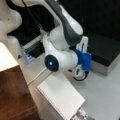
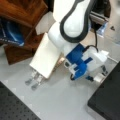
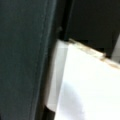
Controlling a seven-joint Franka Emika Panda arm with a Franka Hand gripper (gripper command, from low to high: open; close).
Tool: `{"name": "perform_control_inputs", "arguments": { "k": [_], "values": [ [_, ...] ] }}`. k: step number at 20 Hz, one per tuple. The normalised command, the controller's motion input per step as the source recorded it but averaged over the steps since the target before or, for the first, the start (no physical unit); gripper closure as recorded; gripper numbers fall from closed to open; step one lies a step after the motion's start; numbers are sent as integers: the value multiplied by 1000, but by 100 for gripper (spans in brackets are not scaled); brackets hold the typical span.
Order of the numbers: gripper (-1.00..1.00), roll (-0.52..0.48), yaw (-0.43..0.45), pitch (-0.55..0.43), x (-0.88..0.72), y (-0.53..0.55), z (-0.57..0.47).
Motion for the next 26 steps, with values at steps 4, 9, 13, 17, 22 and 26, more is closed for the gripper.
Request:
{"name": "perform_control_inputs", "arguments": {
  "k": [4, 9, 13, 17, 22, 26],
  "values": [
    [-100, 238, 11, -108, 20, 53, -158],
    [-100, 212, 21, -83, -6, 2, -72],
    [100, 189, 16, -37, 4, -33, 3],
    [100, 179, 13, -17, 19, -83, 21],
    [100, 168, 13, -22, 27, -99, 9],
    [100, 157, 16, -35, 45, -66, -4]
  ]
}}
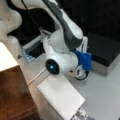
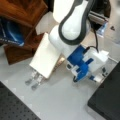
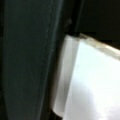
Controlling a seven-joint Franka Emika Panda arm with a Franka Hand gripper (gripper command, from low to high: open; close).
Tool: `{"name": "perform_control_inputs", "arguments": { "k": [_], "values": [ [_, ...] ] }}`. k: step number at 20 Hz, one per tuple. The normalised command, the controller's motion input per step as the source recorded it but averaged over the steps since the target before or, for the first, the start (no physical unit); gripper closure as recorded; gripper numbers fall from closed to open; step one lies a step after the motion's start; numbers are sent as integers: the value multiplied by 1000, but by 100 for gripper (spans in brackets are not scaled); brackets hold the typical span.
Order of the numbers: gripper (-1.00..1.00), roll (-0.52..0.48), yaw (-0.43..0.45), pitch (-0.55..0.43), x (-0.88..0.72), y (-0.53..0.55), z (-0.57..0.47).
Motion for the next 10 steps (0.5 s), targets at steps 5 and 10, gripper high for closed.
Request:
{"name": "perform_control_inputs", "arguments": {
  "k": [5, 10],
  "values": [
    [100, 157, 8, -45, 63, -43, -15],
    [100, 157, 1, -40, 96, -25, -1]
  ]
}}
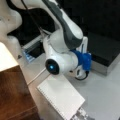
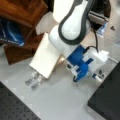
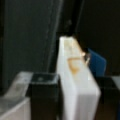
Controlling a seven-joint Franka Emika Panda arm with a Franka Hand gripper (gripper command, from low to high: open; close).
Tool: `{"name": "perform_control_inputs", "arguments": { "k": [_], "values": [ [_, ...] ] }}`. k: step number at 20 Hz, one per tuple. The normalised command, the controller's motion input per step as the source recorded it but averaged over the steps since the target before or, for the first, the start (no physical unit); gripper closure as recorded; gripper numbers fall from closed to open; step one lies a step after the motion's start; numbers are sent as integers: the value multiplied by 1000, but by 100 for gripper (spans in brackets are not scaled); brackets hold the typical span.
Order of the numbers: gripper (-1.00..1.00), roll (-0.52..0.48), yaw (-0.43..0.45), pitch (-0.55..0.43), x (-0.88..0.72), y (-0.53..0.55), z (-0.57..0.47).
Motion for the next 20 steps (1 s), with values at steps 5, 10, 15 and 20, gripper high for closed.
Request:
{"name": "perform_control_inputs", "arguments": {
  "k": [5, 10, 15, 20],
  "values": [
    [100, 159, 22, -15, 90, -36, 76],
    [100, 145, 44, 33, 82, -16, 230],
    [100, 98, 23, 92, 98, 87, 431],
    [100, 68, -34, 102, 162, 165, 353]
  ]
}}
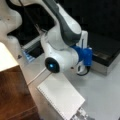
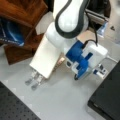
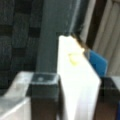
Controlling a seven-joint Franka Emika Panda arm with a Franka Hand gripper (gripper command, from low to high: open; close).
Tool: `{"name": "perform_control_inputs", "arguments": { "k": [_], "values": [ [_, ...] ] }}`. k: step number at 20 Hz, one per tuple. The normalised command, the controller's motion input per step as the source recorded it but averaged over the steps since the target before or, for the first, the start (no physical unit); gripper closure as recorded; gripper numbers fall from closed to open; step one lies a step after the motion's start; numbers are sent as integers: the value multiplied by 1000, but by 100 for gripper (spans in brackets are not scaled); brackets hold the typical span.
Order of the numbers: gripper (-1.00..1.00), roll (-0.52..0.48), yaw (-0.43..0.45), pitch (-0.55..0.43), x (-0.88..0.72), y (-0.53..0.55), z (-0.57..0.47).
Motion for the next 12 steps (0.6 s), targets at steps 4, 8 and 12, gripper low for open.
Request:
{"name": "perform_control_inputs", "arguments": {
  "k": [4, 8, 12],
  "values": [
    [100, 57, -71, 96, 204, 193, 311],
    [100, 77, -95, 103, 202, 227, 393],
    [100, 88, -101, 112, 183, 224, 481]
  ]
}}
